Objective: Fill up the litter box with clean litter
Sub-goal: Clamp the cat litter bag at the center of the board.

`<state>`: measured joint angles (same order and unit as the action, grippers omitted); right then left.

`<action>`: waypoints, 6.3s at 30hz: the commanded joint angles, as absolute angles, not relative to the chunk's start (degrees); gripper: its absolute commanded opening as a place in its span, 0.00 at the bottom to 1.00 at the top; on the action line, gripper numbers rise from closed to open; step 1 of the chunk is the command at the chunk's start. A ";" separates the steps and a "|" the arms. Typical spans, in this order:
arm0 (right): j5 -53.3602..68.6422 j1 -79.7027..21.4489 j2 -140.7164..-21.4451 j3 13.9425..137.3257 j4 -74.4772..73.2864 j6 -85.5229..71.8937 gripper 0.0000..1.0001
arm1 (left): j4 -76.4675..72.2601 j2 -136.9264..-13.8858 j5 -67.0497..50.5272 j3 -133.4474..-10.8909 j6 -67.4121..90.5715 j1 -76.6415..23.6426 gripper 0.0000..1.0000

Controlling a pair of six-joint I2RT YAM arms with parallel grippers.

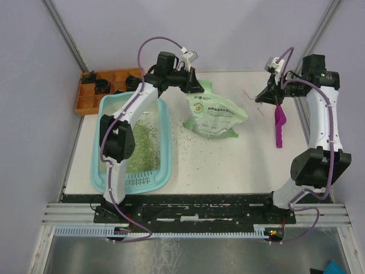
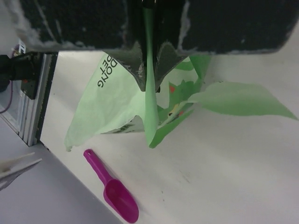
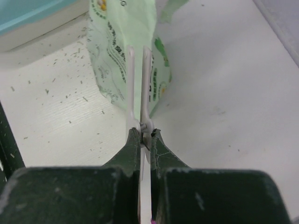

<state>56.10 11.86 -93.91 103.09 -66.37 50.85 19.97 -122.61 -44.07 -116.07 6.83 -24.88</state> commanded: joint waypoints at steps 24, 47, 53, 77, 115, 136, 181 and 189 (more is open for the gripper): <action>56.62 -0.75 -103.47 115.83 -94.13 71.64 0.02 | 48.55 -122.15 -43.11 -122.17 1.05 -27.45 0.03; 56.28 -3.00 -109.80 112.54 -79.51 54.99 0.02 | 49.39 -120.15 -40.22 -121.33 1.36 -27.41 0.03; 55.72 -3.08 -108.90 111.69 -71.85 48.20 0.02 | 49.46 -120.45 -40.00 -121.74 1.74 -27.42 0.03; 37.05 -3.40 -96.53 107.38 -62.34 54.56 0.02 | 48.48 -121.20 -38.54 -122.95 3.00 -27.49 0.03; 32.71 -8.57 -91.88 93.73 -63.71 62.61 0.02 | 25.91 -102.38 -18.64 -108.29 -1.08 -27.57 0.51; 32.55 -8.79 -93.86 95.39 -64.14 59.91 0.02 | 35.82 -99.49 -3.46 -102.97 -37.04 -46.09 0.66; 33.36 -8.92 -94.35 96.33 -66.61 59.32 0.02 | 20.02 -102.85 -8.38 -90.03 -45.66 -48.04 0.75; 33.22 -8.96 -94.48 96.33 -66.68 59.59 0.02 | 21.08 -103.66 -6.66 -89.60 -47.84 -48.07 0.68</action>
<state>32.49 -8.51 -94.59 94.39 -65.34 59.83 22.44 -104.27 -7.57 -89.91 -44.31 -47.77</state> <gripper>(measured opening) 0.056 0.703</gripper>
